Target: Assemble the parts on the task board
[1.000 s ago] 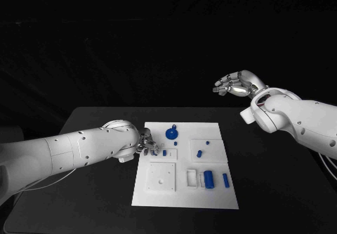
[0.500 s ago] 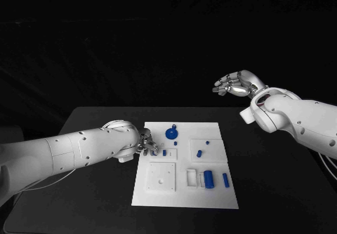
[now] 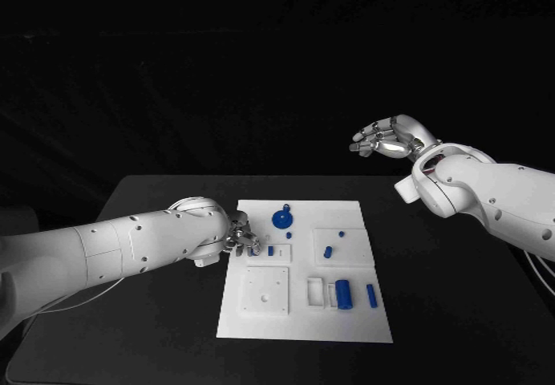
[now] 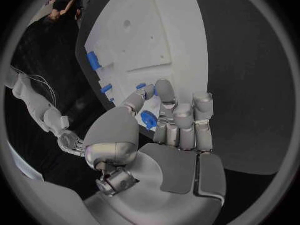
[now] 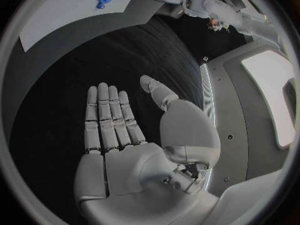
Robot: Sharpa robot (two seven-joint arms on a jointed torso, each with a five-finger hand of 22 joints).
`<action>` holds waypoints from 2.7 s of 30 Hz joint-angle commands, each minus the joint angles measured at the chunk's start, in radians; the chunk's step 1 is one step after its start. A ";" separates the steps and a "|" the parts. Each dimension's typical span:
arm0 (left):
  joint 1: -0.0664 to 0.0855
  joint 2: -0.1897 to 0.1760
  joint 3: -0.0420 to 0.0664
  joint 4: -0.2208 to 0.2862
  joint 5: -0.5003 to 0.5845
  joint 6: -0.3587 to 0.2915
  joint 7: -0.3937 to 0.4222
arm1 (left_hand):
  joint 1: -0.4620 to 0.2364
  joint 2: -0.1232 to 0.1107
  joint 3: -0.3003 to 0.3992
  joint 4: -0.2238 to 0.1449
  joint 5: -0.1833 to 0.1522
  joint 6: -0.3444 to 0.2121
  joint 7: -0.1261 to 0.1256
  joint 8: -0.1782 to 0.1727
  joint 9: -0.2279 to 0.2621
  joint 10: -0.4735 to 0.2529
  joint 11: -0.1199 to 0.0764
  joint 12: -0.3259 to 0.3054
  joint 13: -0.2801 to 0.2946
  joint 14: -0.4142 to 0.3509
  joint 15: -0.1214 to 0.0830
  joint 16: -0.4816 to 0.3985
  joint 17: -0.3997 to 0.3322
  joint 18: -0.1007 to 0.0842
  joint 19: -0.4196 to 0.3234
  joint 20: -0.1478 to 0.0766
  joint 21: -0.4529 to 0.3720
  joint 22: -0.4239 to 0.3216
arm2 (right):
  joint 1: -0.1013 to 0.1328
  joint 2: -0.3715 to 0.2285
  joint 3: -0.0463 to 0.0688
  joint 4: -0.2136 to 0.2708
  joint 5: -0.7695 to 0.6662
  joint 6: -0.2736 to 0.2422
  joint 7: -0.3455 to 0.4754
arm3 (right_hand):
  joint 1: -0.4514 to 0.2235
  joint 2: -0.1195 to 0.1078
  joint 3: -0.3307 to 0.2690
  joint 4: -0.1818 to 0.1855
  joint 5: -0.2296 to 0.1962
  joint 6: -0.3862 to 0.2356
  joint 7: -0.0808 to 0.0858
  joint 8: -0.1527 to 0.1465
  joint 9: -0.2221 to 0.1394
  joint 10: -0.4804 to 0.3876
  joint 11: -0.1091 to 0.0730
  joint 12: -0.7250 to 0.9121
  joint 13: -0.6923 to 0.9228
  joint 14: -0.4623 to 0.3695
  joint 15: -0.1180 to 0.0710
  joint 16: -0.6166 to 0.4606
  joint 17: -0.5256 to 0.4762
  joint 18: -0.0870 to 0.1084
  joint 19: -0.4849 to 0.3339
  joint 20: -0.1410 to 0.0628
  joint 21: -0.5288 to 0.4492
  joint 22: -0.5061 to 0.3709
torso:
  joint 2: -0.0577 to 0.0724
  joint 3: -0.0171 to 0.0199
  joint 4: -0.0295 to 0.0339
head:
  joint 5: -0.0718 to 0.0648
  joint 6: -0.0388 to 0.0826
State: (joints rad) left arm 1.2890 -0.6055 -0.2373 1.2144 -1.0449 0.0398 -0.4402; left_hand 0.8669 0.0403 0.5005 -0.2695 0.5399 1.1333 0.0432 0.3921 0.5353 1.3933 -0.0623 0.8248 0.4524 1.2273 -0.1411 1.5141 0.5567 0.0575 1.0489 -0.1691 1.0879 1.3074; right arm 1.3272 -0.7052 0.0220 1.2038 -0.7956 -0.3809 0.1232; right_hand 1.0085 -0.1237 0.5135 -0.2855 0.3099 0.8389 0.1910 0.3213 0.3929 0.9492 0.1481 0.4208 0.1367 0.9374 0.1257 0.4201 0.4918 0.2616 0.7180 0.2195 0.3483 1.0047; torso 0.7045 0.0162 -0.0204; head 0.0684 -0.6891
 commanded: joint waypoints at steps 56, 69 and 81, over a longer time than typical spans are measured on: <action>-0.003 0.037 -0.001 -0.054 -0.011 0.052 0.003 | -0.044 -0.047 0.026 0.044 -0.294 0.049 -0.030 -0.038 0.234 0.022 -0.031 0.004 -0.011 0.047 -0.059 -0.010 0.001 0.031 -0.018 -0.104 0.009 0.011 | 0.000 -0.001 0.000 0.001 -0.002 0.019 0.010 | 0.011 0.003 -0.007 0.000 0.007 -0.004 0.000 0.002 -0.004 0.008 0.001 -0.012 -0.015 0.009 0.001 -0.013 -0.003 0.000 0.000 0.011 -0.010 -0.003 | 0.000 0.0001 -0.0003 | -0.002 0.001; -0.003 0.032 -0.001 -0.053 -0.022 0.050 0.002 | -0.039 -0.082 0.026 0.050 -0.322 0.052 -0.030 -0.046 0.242 0.021 -0.031 0.005 -0.013 0.047 -0.059 -0.011 0.002 0.033 -0.018 -0.104 0.009 0.011 | 0.000 -0.003 0.000 0.000 -0.002 0.018 0.010 | 0.011 0.003 -0.008 0.000 0.007 -0.004 0.000 0.002 -0.004 0.008 0.001 -0.014 -0.018 0.008 0.001 -0.015 -0.003 0.000 -0.002 0.011 -0.012 -0.003 | 0.000 0.0002 -0.0001 | -0.003 0.001; -0.004 0.007 0.000 -0.033 -0.021 0.006 -0.002 | -0.112 -0.186 0.015 0.158 -0.491 0.058 -0.032 -0.064 0.257 0.021 -0.033 0.004 -0.018 0.045 -0.061 -0.013 0.003 0.037 -0.022 -0.104 0.002 0.006 | 0.000 -0.004 0.000 -0.002 -0.002 0.016 0.013 | 0.010 0.001 -0.010 0.001 0.008 -0.005 0.001 0.001 -0.005 0.007 0.002 -0.016 -0.021 0.006 0.002 -0.018 -0.004 0.000 -0.005 0.013 -0.014 -0.004 | 0.000 -0.0006 -0.0001 | -0.005 0.003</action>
State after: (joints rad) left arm 1.2862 -0.5968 -0.2375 1.1762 -1.0604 0.0716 -0.4410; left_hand 0.7619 -0.1409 0.5173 -0.1150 0.0521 1.1856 0.0117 0.3332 0.7919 1.4240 -0.0959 0.8286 0.4352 1.2741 -0.1954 1.5052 0.5579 0.1084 1.0323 -0.1713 1.0918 1.3076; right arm 1.3272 -0.7086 0.0218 1.2020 -0.7956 -0.3744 0.1231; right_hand 1.0125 -0.1197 0.5079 -0.2855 0.3138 0.8391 0.1907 0.3213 0.3893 0.9490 0.1482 0.4092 0.1160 0.9380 0.1249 0.4054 0.4894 0.2614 0.7178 0.2269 0.3403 1.0018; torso 0.7042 0.0161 -0.0205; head 0.0643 -0.6866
